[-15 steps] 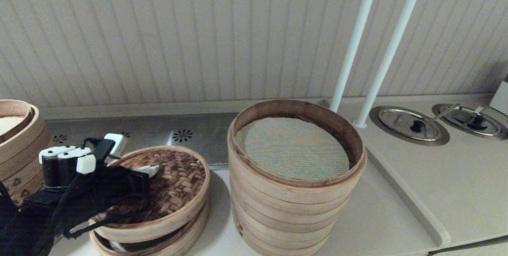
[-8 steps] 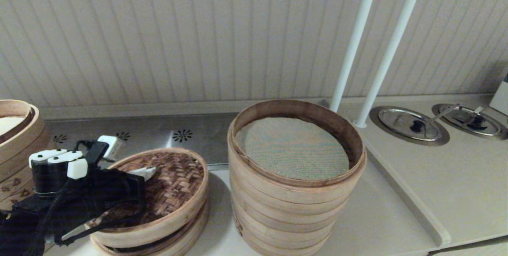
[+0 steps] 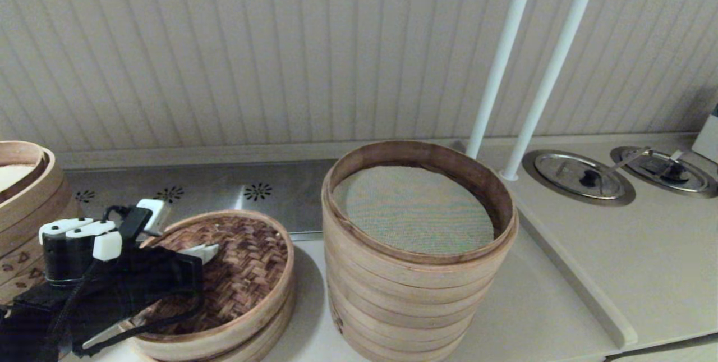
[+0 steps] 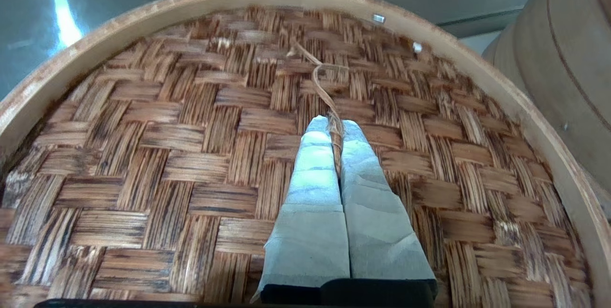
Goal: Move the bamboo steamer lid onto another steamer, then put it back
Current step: Put the steamer
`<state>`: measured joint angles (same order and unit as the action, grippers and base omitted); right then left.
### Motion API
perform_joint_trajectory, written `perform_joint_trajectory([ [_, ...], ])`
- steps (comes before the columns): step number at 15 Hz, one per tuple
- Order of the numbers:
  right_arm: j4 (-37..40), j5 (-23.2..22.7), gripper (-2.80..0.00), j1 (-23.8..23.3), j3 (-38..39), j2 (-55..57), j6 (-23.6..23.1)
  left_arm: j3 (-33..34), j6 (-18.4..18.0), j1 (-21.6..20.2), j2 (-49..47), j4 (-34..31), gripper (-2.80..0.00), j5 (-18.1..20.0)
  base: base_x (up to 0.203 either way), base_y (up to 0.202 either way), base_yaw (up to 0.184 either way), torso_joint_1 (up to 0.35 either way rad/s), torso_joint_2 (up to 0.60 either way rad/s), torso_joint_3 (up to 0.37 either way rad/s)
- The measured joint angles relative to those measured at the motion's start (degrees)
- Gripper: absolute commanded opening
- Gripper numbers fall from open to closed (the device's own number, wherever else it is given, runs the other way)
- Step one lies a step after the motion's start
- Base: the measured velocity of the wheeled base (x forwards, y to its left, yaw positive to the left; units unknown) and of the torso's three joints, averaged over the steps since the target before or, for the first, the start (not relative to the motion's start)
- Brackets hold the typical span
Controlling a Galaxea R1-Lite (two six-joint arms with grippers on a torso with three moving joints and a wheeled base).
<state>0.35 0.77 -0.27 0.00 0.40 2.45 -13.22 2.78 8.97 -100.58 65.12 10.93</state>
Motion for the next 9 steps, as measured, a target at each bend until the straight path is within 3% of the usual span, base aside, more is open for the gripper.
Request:
perform_joint_trajectory([
  [9, 0.0, 0.0, -2.8, 0.0, 0.0, 0.0, 0.0, 2.5, 0.0, 0.0, -0.3, -0.2, -2.8, 0.1, 0.0, 0.0, 0.0, 0.0, 0.0, 0.0],
])
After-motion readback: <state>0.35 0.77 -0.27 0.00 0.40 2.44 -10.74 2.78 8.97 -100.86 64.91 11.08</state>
